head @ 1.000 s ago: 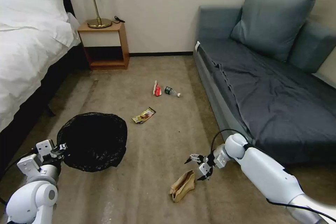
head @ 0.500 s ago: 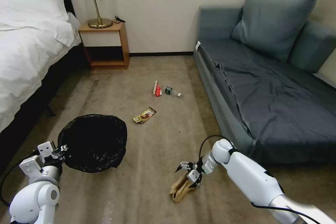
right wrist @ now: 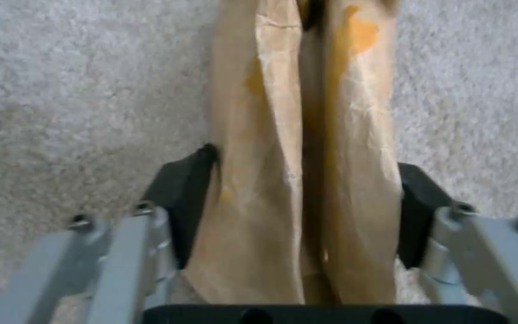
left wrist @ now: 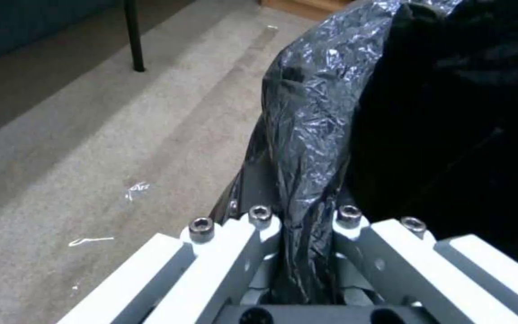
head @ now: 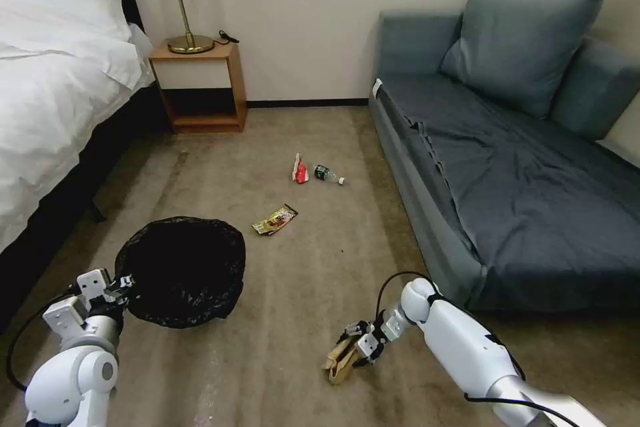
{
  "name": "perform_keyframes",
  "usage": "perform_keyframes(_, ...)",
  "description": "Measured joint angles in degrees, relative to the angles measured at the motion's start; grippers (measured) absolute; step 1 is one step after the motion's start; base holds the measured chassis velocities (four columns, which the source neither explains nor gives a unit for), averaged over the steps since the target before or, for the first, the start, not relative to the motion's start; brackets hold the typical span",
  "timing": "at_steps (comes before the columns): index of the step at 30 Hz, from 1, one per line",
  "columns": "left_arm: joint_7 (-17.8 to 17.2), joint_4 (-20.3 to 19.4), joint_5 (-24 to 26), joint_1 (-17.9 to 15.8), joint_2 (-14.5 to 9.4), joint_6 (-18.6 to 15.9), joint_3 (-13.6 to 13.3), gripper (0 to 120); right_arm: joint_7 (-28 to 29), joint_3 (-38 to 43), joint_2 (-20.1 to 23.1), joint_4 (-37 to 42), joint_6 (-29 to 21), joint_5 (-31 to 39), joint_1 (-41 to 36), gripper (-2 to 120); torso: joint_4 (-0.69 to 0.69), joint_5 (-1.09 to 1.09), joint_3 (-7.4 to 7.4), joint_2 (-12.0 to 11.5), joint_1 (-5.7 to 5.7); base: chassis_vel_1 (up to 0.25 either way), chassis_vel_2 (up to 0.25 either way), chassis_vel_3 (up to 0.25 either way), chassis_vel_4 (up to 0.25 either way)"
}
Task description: Pick up the trash bin, then pick up the garbage on the floor and place it into the trash bin.
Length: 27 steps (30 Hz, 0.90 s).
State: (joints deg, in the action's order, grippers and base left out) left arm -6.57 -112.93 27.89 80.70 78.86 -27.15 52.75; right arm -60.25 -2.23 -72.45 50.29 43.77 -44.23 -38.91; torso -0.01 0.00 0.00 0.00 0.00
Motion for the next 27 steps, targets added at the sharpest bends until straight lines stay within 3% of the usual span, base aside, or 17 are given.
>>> perform_keyframes(5,0.02,0.0,-0.24,-0.2,0.04,0.06,-0.4,3,0.01,1.64,0.89,1.22,0.29,0.0,-1.02,34,0.0,0.0,0.0,0.0,0.0,0.0,0.0,0.0,0.0)
perform_keyframes(8,0.03,0.0,-0.37,-0.29,0.16,0.16,-0.54,3,0.03,2.06,1.15,1.55,0.38,0.04,-1.42,29,0.01,0.0,0.0,0.0,0.0,0.0,0.0,0.0,0.0)
perform_keyframes(9,0.05,0.08,-0.5,-0.49,0.36,0.23,-0.65,3,0.05,2.53,1.53,1.99,0.4,0.07,-2.04,21,0.0,0.0,0.0,0.0,0.0,0.0,0.0,0.0,0.0)
perform_keyframes(12,0.06,0.22,-0.53,-0.57,0.43,0.3,-0.71,3,0.07,2.9,1.77,2.32,0.43,0.08,-2.56,16,0.0,0.01,0.0,0.0,0.0,0.0,0.0,0.0,0.0)
perform_keyframes(15,0.18,0.61,-0.71,-0.5,0.44,0.69,-0.84,3,0.52,4.05,2.21,3.31,0.51,0.26,-3.82,0,0.0,0.01,0.0,0.0,0.0,0.0,0.0,0.0,0.0)
perform_keyframes(21,0.29,0.96,-0.84,-0.4,0.4,1.03,-1.03,3,2.62,5.17,2.43,3.83,0.33,3.06,-3.83,0,0.0,0.0,0.0,0.0,0.0,0.0,0.0,0.0,0.0)
perform_keyframes(23,0.31,1.22,-0.89,-0.43,0.35,1.17,-1.25,3,5.53,4.79,3.25,3.97,-1.62,11.81,-2.96,0,0.01,0.01,0.0,0.0,0.0,0.0,0.0,0.0,0.0)
perform_keyframes(24,0.32,1.52,-0.89,-0.46,0.34,1.29,-1.46,3,10.27,3.52,4.2,4.3,-3.21,19.49,-1.96,0,0.0,-0.01,0.0,0.0,0.0,0.0,0.0,0.0,0.0)
perform_keyframes(25,0.32,1.52,-0.89,-0.46,0.34,1.29,-1.46,3,10.27,3.52,4.2,4.3,-3.21,19.49,-1.96,0,0.0,-0.01,0.0,0.0,0.0,0.0,0.0,0.0,0.0)
perform_keyframes(27,0.33,1.85,-0.9,-0.49,0.26,1.45,-1.72,3,17.02,1.81,4.92,5.22,-4.95,28.54,-0.7,0,0.0,0.0,0.0,0.0,0.0,0.0,0.0,0.0,0.0)
